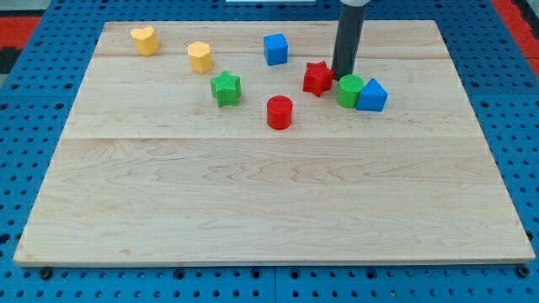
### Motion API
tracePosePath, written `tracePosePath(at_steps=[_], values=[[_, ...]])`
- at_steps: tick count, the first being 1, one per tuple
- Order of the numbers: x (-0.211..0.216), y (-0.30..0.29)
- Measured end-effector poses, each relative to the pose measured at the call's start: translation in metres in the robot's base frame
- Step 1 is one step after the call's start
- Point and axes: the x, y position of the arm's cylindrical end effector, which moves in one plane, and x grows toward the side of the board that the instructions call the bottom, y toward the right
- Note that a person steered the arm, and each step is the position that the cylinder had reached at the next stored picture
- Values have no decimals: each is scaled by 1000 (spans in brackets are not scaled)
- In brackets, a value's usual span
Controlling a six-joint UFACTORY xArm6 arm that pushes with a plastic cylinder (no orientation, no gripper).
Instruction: Move the red star towards the top right of the board
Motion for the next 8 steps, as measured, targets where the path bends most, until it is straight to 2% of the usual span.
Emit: tracePosePath(at_steps=[1, 2, 3, 6, 8], values=[[46, -30], [52, -92], [44, -117], [18, -48], [29, -21]])
